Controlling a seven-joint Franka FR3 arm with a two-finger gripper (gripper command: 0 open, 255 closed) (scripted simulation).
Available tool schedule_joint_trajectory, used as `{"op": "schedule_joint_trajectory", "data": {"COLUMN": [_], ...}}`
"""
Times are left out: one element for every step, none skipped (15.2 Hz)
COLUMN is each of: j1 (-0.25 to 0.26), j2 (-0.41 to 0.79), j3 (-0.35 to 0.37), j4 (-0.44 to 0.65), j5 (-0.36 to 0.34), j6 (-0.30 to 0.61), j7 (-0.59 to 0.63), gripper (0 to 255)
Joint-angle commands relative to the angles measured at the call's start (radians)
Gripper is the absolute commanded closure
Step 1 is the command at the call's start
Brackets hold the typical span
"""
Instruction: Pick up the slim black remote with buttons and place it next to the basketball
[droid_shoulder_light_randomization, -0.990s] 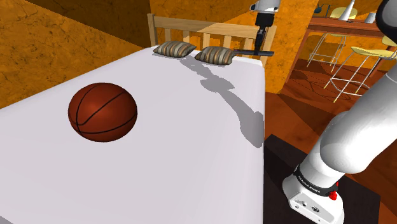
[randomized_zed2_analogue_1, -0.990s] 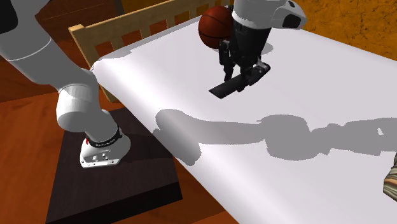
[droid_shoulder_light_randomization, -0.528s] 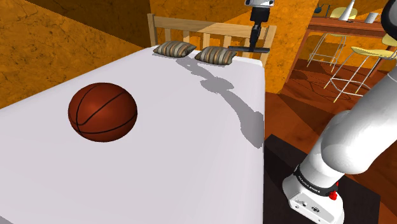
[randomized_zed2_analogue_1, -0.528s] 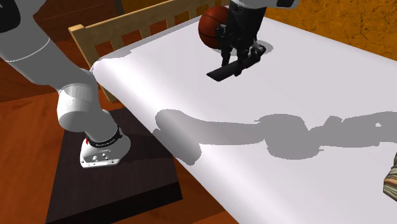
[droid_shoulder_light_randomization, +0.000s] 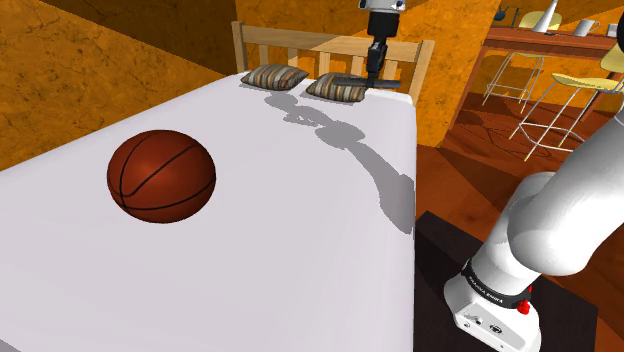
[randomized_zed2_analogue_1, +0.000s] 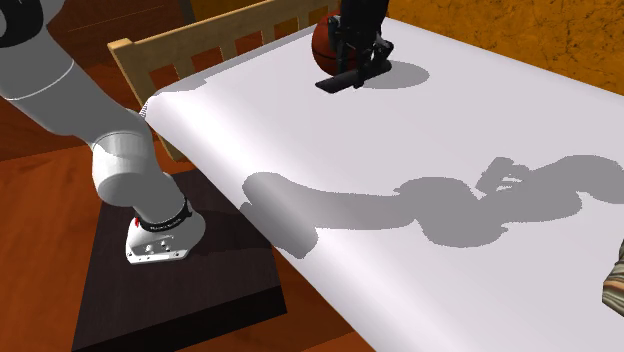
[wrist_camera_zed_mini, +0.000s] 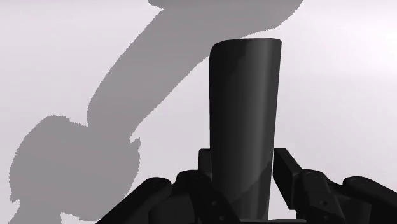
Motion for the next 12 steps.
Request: {"op": "schedule_joint_trajectory", "data": {"j1": [0.022, 0.032, 0.042, 0.052, 0.062, 0.072, 0.081, 0.091, 0.101, 0.111, 0.121, 0.131], "j2": [-0.005, -0.002, 0.002, 0.008, 0.014, 0.021, 0.029, 0.038, 0.048, 0.060, 0.072, 0.085], "j3": [0.033, 0.047, 0.061, 0.075, 0.089, 0.103, 0.116, 0.129, 0.142, 0.155, 0.168, 0.180], "j4": [-0.005, -0.003, 0.000, 0.004, 0.010, 0.017, 0.024, 0.034, 0.044, 0.055, 0.068, 0.082], "j5": [0.007, 0.012, 0.016, 0.021, 0.025, 0.029, 0.034, 0.038, 0.042, 0.045, 0.049, 0.052], "j6": [0.003, 0.005, 0.007, 0.009, 0.011, 0.013, 0.014, 0.016, 0.017, 0.018, 0.019, 0.019], "j7": [0.056, 0.080, 0.103, 0.127, 0.150, 0.173, 0.196, 0.218, 0.241, 0.263, 0.285, 0.308], "gripper": [255, 255, 255, 255, 255, 255, 255, 255, 255, 255, 255, 255]}}
